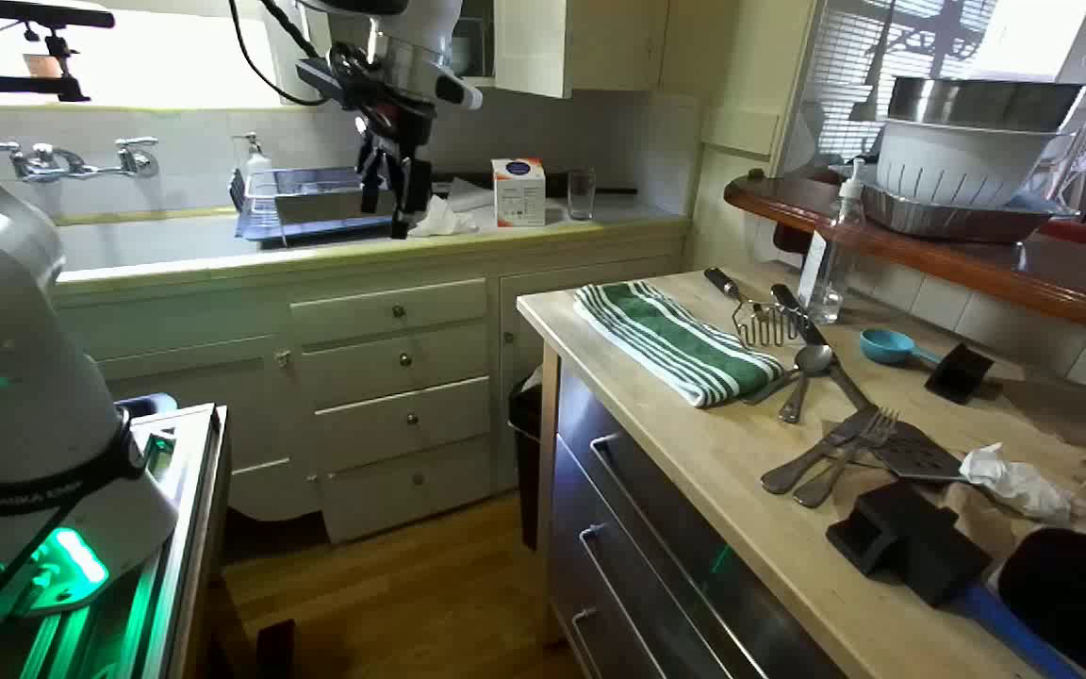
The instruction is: Open the topmost drawer.
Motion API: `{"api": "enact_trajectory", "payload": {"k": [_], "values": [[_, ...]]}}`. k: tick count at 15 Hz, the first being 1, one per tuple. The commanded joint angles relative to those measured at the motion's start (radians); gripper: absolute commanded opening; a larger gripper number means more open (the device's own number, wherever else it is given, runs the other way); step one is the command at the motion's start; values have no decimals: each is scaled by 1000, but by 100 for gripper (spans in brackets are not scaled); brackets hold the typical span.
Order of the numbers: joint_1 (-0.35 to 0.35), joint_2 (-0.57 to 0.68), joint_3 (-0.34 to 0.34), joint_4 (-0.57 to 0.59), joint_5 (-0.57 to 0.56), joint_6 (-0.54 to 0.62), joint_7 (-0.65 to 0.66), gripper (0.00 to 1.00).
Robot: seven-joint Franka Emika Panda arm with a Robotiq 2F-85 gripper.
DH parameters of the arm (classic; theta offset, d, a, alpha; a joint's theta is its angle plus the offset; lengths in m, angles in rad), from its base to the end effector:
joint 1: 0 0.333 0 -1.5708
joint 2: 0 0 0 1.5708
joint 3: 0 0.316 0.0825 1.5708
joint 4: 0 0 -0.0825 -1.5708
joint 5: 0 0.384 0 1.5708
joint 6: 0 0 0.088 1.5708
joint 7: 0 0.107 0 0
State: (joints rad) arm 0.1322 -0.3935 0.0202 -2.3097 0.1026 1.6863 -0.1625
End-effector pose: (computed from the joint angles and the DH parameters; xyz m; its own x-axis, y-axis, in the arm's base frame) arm 0.3995 0.0718 0.4802 0.9331 0.2912 -0.2111 0.2698 -0.9548 -0.1245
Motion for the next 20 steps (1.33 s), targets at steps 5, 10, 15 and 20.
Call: {"api": "enact_trajectory", "payload": {"k": [5,10,15,20], "values": [[-11,0,10,2,3,-2,-3,100],[-11,0,10,2,3,-2,-3,100],[-18,32,0,29,34,-27,23,100],[-97,117,-47,93,103,26,150,100]]}}
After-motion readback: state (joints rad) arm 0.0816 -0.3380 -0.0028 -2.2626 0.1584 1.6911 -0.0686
